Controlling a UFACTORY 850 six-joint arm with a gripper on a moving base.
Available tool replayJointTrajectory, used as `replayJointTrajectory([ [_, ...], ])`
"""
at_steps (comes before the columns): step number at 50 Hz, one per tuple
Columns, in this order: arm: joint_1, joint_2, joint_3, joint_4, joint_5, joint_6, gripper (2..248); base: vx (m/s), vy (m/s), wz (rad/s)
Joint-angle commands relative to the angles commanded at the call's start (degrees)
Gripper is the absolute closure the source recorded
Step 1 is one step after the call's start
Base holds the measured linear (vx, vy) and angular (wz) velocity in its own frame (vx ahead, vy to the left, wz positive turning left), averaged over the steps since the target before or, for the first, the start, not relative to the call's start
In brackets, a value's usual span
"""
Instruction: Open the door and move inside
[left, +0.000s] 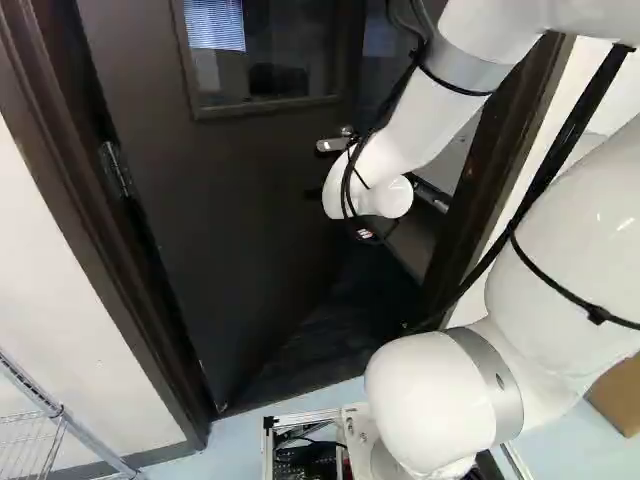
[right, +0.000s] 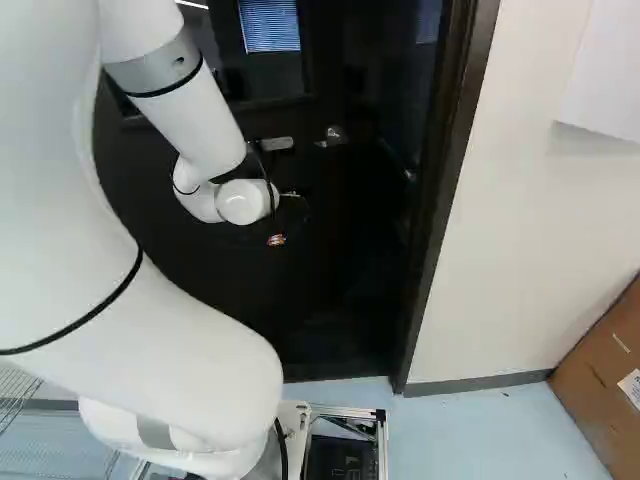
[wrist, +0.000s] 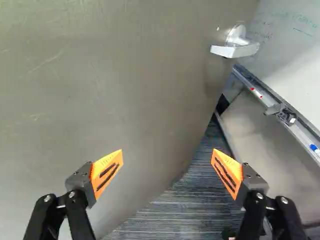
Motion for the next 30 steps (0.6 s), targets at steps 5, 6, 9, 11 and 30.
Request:
replayJointTrajectory([
  [5,0.0,0.0,0.0,0.0,0.0,0.0,3,0.098,0.058,-0.017],
  [6,0.0,0.0,0.0,0.0,0.0,0.0,3,0.108,0.059,-0.014],
  [9,0.0,0.0,0.0,0.0,0.0,0.0,3,0.095,0.049,-0.023],
  [11,0.0,0.0,0.0,0.0,0.0,0.0,3,0.096,0.05,-0.035],
  [30,0.0,0.0,0.0,0.0,0.0,0.0,3,0.064,0.047,-0.014],
])
